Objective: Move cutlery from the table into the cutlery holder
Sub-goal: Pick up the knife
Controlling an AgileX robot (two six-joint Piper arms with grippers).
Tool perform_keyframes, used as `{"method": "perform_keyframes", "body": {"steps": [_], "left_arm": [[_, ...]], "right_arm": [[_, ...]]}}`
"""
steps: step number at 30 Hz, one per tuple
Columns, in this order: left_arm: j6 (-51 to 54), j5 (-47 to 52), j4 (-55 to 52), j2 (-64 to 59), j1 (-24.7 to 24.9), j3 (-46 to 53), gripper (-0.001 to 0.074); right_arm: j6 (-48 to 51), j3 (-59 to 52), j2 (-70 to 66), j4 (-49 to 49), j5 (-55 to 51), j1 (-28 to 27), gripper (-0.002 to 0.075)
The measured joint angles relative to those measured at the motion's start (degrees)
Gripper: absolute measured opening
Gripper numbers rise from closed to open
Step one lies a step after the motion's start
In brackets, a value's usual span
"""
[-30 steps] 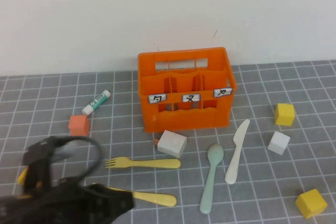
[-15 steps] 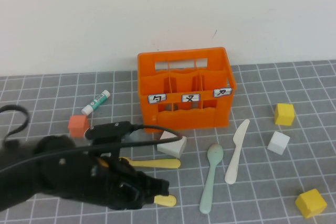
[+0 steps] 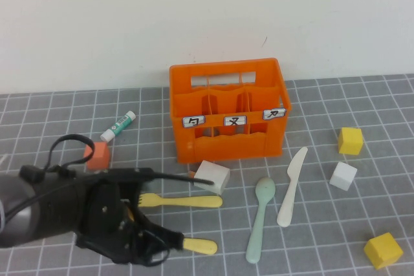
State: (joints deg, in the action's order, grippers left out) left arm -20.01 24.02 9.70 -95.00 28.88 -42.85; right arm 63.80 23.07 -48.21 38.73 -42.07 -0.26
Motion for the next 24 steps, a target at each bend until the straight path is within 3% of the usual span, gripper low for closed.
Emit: {"method": "perform_keyframes", "body": {"steps": [9, 24], "left_arm": [[-4.6, -2.4, -2.0, -0.5, -2.7, -4.4, -0.0001], [-3.0, 4.1, -1.1, -12.0, 3.0, -17.6, -0.0001]], "right_arm": [[0.0, 0.0, 0.0, 0.8, -0.1, 0.0, -0.0003], [0.0, 0.0, 0.0, 1.8, -0.5, 0.0, -0.0003]]}}
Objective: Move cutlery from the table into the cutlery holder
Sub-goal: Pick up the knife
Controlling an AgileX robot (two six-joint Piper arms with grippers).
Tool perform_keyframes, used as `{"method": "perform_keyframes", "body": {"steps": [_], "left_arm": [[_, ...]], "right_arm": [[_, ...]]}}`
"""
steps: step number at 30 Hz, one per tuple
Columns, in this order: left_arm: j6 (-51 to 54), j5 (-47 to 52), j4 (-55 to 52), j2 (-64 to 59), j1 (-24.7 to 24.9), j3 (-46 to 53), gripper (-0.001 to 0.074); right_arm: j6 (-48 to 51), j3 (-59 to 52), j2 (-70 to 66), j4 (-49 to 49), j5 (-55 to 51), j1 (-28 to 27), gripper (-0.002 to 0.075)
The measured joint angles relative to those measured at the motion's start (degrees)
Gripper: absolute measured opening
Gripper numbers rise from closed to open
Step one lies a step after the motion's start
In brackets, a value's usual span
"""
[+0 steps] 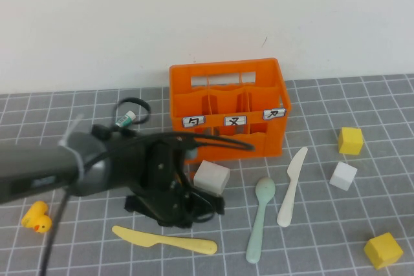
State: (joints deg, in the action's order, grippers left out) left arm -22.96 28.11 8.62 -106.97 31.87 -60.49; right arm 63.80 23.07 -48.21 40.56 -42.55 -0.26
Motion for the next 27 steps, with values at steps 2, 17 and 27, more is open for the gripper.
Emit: {"method": "perform_keyframes", "body": {"steps": [2, 17, 27], "left_arm": [[1.0, 0.4, 0.5, -1.6, 0.9, -0.6, -0.0001], [7.6, 14.3, 1.7, -2.9, 6.5, -1.1, -0.0001], [1.2, 13.4, -0.2, 2.9, 6.5, 0.1, -0.0001]], "right_arm": [[0.0, 0.0, 0.0, 0.0, 0.0, 0.0, -0.0003], [0.6, 0.0, 0.0, 0.7, -1.8, 0.0, -0.0003], [1.2, 0.0, 0.0, 1.5, -2.2, 0.0, -0.0003]]}}
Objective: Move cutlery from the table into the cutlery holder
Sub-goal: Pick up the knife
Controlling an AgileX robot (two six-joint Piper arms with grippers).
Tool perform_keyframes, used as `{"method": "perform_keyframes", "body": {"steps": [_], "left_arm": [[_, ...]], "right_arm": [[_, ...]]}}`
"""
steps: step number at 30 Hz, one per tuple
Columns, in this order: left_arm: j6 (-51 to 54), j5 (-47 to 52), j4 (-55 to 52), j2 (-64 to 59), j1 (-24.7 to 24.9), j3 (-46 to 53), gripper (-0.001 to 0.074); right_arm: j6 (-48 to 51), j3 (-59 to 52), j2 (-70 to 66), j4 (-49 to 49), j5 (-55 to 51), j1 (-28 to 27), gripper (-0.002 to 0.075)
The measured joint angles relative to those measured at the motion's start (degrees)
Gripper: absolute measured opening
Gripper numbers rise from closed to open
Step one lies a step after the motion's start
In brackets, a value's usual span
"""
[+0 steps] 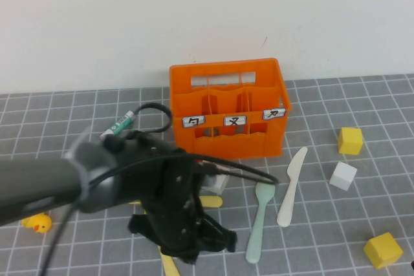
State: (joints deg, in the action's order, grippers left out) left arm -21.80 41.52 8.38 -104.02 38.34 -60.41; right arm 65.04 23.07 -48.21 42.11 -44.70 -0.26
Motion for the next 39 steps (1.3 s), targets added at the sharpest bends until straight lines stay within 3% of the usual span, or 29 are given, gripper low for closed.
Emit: {"method": "perform_keyframes", "body": {"steps": [8, 17, 21, 26, 28, 31, 39], "left_arm": [[-8.8, -3.1, -1.7, 10.9, 0.0, 10.7, -0.0001], [-19.5, -11.8, -3.7, 12.2, 0.0, 17.0, 0.0013], [-21.6, -13.0, -5.8, 12.3, 0.0, 17.0, 0.0150], [-23.6, -15.2, -6.7, 11.8, 0.0, 17.0, 0.0433], [-23.9, -16.0, -6.8, 10.3, 0.0, 17.0, 0.0481], [-24.4, -16.7, -6.9, 7.4, 0.0, 17.0, 0.0487], [-25.3, -16.5, -9.0, 4.3, 0.7, 16.9, 0.0408]], "right_arm": [[1.3, 0.0, 0.0, 0.8, -0.4, 0.0, -0.0003], [2.0, 0.0, 0.0, 1.6, -0.9, 0.0, -0.0003], [2.4, 0.0, 0.0, 1.8, -1.7, 0.0, -0.0003], [3.1, 0.0, 0.0, 1.9, -2.0, 1.6, -0.0003], [4.0, 0.0, 0.0, 1.9, -2.0, 2.8, -0.0003], [5.2, 0.0, 0.0, 1.9, -2.0, 4.9, -0.0003], [6.4, 0.0, 0.0, 1.9, -2.0, 6.3, -0.0003]]}}
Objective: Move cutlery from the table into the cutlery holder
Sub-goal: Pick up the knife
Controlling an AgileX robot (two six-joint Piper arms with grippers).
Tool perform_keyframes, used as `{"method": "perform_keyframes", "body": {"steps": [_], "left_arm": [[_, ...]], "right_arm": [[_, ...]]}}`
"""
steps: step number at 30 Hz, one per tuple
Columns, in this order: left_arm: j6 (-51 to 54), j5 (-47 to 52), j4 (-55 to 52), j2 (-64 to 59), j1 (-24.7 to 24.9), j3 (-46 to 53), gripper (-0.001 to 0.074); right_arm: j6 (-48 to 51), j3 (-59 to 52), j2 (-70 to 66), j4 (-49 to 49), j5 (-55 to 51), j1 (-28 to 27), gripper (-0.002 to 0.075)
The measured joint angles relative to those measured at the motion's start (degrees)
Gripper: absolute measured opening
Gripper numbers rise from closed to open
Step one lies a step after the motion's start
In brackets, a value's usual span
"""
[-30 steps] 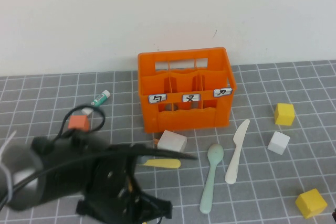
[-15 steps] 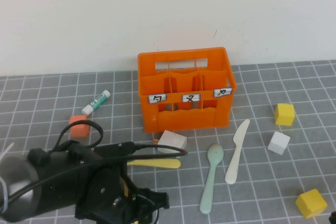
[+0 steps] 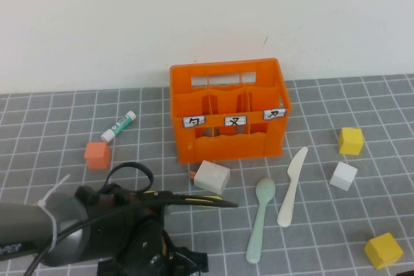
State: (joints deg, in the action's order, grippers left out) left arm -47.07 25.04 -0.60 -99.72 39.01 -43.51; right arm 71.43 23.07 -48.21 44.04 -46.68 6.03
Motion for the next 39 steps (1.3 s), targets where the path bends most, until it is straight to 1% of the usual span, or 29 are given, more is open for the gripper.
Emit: {"method": "perform_keyframes", "body": {"steps": [6, 10, 17, 21, 23, 26, 32, 39], "left_arm": [[-1.5, 1.2, -3.0, -0.1, 0.3, 0.0, 0.0292], [-2.0, 1.3, -3.7, -0.2, 0.3, -0.1, 0.0273], [-2.5, 1.0, -4.5, -0.4, 0.3, -0.3, 0.0263], [-2.7, 0.7, -5.3, -0.4, 0.3, -0.3, 0.0217], [-3.4, 0.7, -6.1, -0.4, 0.3, -0.3, 0.0208], [-5.5, 0.7, -9.4, -0.4, 0.3, -0.3, 0.0211], [-6.4, 1.1, -13.3, -0.6, 0.3, -0.3, 0.0281], [-7.1, 1.1, -15.3, -0.6, 0.3, -0.3, 0.0294]], "right_arm": [[0.1, 0.0, 0.0, 0.0, 0.0, 0.0, -0.0003], [0.1, 0.0, 0.0, 0.0, 0.1, 0.0, -0.0003], [0.2, 0.0, 0.0, 0.0, 0.2, 0.0, -0.0003], [0.3, 0.0, 0.0, 0.0, 0.2, 0.0, -0.0003], [0.3, 0.0, 0.0, 0.0, 0.3, 0.0, -0.0003], [0.3, 0.0, 0.0, 0.0, 0.4, 0.0, -0.0003], [0.3, 0.0, 0.0, 0.0, 0.4, 0.0, -0.0003], [0.2, 0.0, 0.0, 0.0, 0.4, 0.0, -0.0003]]}}
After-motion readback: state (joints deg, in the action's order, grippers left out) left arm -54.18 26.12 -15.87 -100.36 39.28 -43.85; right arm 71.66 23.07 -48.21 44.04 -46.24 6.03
